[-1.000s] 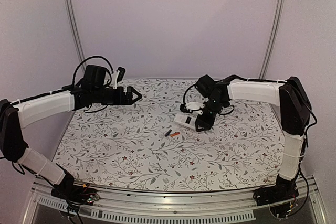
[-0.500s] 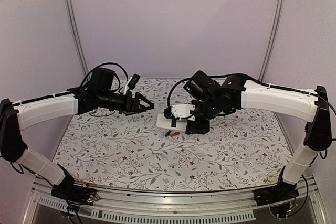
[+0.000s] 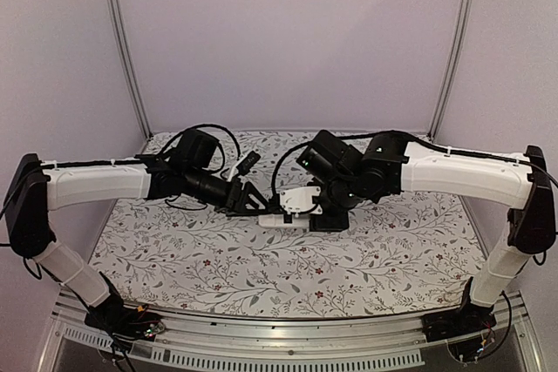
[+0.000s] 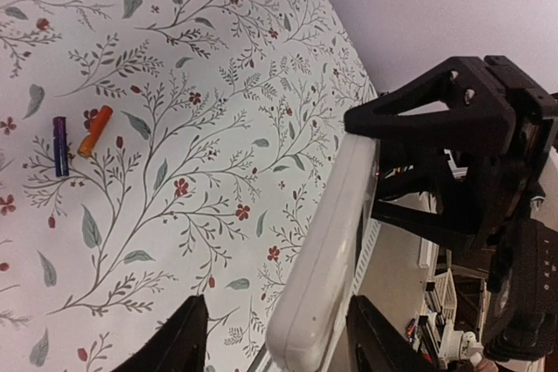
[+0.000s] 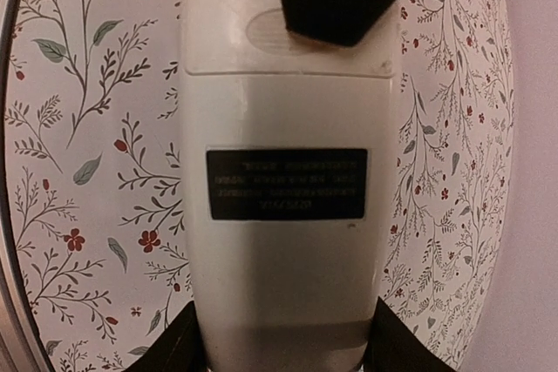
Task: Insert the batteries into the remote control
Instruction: Pass from the right arm to the left
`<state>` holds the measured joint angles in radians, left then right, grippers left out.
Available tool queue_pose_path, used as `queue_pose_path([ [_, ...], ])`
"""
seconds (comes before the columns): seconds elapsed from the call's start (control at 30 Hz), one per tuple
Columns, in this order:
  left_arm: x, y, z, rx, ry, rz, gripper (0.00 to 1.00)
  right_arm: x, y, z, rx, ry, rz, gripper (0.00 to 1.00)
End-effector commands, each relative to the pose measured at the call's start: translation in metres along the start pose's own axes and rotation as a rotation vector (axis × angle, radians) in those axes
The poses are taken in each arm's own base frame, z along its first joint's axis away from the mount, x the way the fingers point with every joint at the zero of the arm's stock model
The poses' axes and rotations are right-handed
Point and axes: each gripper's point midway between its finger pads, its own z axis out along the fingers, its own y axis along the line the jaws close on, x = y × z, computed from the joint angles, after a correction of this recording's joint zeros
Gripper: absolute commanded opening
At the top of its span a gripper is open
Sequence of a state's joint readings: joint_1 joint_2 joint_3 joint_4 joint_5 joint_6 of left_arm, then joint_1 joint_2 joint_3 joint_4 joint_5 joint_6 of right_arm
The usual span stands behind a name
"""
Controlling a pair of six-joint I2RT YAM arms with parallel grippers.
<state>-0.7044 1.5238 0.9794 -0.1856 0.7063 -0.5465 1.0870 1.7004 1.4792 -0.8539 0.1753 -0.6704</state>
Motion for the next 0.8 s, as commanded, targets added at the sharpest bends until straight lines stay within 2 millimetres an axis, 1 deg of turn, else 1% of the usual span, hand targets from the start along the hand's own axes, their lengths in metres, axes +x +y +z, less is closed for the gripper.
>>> queue_pose_path([
  [0.0, 0.001, -0.016, 0.001, 0.048, 0.024, 0.037, 0.51, -0.006, -0.005, -0.021, 0.054, -0.025, -0.03, 0.37],
  [0.1, 0.001, -0.023, 0.0, 0.068, 0.029, 0.051, 0.43, -0.007, -0.008, -0.026, 0.081, -0.024, -0.043, 0.37],
  [0.3, 0.001, -0.04, -0.002, 0.153, 0.027, 0.068, 0.21, -0.012, -0.014, -0.034, 0.131, -0.043, -0.059, 0.37],
  [0.37, 0.0, -0.044, -0.004, 0.171, 0.021, 0.074, 0.15, -0.013, -0.016, -0.036, 0.144, -0.051, -0.058, 0.39],
  [0.43, -0.001, -0.048, -0.006, 0.182, 0.012, 0.081, 0.06, -0.013, -0.018, -0.037, 0.162, -0.061, -0.055, 0.48],
  [0.5, -0.004, -0.05, -0.008, 0.189, -0.003, 0.087, 0.01, -0.014, -0.022, -0.044, 0.189, -0.081, -0.047, 0.61],
  [0.53, -0.005, -0.052, -0.009, 0.192, -0.009, 0.09, 0.0, -0.013, -0.024, -0.045, 0.203, -0.085, -0.041, 0.67],
  [0.57, -0.007, -0.053, -0.01, 0.195, -0.018, 0.095, 0.0, -0.013, -0.027, -0.05, 0.225, -0.096, -0.032, 0.75],
  [0.6, -0.009, -0.054, -0.011, 0.193, -0.027, 0.097, 0.0, -0.012, -0.032, -0.053, 0.255, -0.103, -0.018, 0.91],
  [0.63, -0.011, -0.056, -0.013, 0.195, -0.038, 0.102, 0.0, -0.013, -0.036, -0.058, 0.286, -0.118, -0.003, 0.98],
  [0.77, -0.023, -0.061, -0.024, 0.186, -0.1, 0.128, 0.0, -0.013, -0.053, -0.089, 0.407, -0.22, 0.093, 0.99],
])
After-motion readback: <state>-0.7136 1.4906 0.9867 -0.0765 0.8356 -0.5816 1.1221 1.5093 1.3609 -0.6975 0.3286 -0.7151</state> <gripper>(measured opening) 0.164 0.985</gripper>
